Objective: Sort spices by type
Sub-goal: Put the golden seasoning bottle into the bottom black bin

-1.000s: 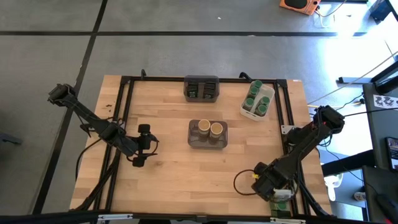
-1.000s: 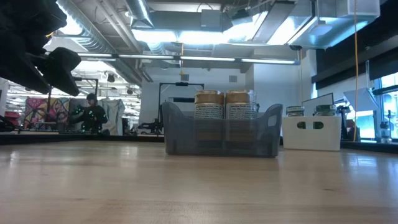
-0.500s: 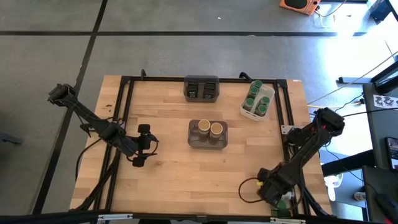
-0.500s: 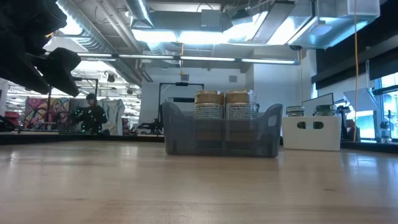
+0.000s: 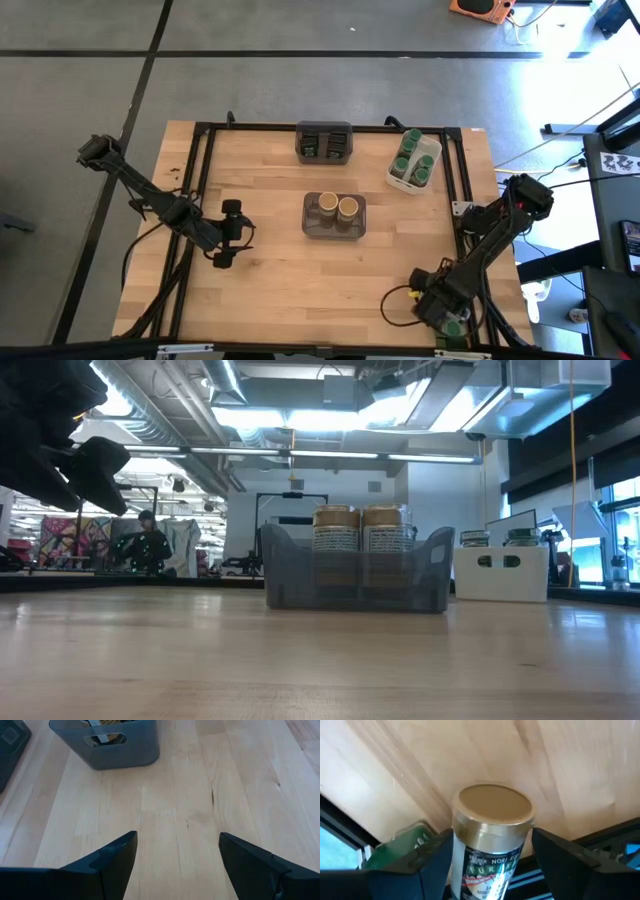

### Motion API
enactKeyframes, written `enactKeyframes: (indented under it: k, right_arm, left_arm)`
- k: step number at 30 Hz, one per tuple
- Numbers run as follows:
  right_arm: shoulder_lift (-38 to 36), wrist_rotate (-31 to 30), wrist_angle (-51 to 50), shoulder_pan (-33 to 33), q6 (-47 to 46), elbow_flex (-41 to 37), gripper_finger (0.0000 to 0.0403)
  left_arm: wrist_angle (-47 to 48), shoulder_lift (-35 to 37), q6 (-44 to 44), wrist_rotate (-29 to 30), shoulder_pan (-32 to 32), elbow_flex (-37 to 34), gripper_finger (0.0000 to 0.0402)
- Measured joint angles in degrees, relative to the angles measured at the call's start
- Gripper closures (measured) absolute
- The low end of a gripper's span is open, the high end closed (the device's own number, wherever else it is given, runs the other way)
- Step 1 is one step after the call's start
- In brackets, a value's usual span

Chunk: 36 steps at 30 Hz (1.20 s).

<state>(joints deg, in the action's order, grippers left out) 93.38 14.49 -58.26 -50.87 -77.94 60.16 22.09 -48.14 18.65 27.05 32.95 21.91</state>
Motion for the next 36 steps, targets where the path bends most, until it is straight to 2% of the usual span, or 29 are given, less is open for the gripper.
enactKeyframes:
  k: [9, 21, 31, 36]
  right_arm:
    - [0.0, 4.9, 0.2, -0.2, -11.8, 0.0, 0.0134]
    - [0.3, 5.1, -1.8, 0.3, -16.3, 0.1, 0.0134]
    - [6.3, 8.0, -2.9, 0.4, -14.8, 0.4, 0.0134]
    - [6.7, 5.6, -2.9, 0.3, -14.5, 0.3, 0.0133]
  left_arm:
    - [0.0, 0.0, 0.0, 0.0, 0.0, 0.0, 0.0123]
    - [0.0, 0.0, 0.0, 0.0, 0.0, 0.0, 0.0123]
    - [0.0, 0.0, 0.5, 0.0, 0.0, 0.0, 0.0123]
    - [0.0, 0.0, 0.5, 0.0, 0.0, 0.0, 0.0123]
